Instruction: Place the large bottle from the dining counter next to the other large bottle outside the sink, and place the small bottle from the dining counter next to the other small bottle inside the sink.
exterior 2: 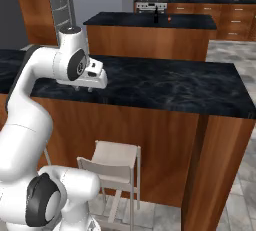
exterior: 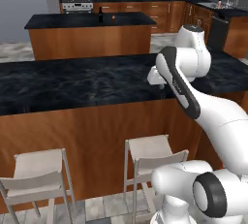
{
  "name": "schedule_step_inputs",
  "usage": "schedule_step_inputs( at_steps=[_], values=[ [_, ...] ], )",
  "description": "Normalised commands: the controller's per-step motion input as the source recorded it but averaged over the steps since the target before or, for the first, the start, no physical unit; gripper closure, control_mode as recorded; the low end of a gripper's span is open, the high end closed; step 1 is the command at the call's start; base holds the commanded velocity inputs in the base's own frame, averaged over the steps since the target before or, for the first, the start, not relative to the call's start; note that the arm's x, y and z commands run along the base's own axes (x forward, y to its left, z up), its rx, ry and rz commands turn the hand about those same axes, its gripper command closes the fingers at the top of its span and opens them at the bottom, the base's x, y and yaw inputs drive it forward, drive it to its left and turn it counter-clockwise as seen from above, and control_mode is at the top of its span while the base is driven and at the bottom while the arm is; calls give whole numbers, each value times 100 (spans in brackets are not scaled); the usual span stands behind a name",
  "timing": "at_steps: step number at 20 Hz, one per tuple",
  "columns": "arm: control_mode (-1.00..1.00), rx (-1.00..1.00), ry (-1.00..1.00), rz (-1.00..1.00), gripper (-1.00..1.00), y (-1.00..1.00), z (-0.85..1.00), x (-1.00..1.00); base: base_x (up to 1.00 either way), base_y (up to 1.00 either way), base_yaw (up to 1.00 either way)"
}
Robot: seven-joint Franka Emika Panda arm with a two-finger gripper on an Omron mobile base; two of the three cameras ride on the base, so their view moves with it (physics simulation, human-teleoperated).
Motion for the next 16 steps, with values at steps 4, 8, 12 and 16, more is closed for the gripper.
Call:
schedule_step_inputs(
  at_steps=[4,8,12,16],
  values=[
    [100,0,0,0,-100,0,0,0,0,-16,0],
    [100,0,0,0,-100,0,0,0,-2,-44,0],
    [100,0,0,0,-100,0,0,0,-16,-60,2],
    [100,0,0,0,-100,0,0,0,-4,-76,0]
  ],
)
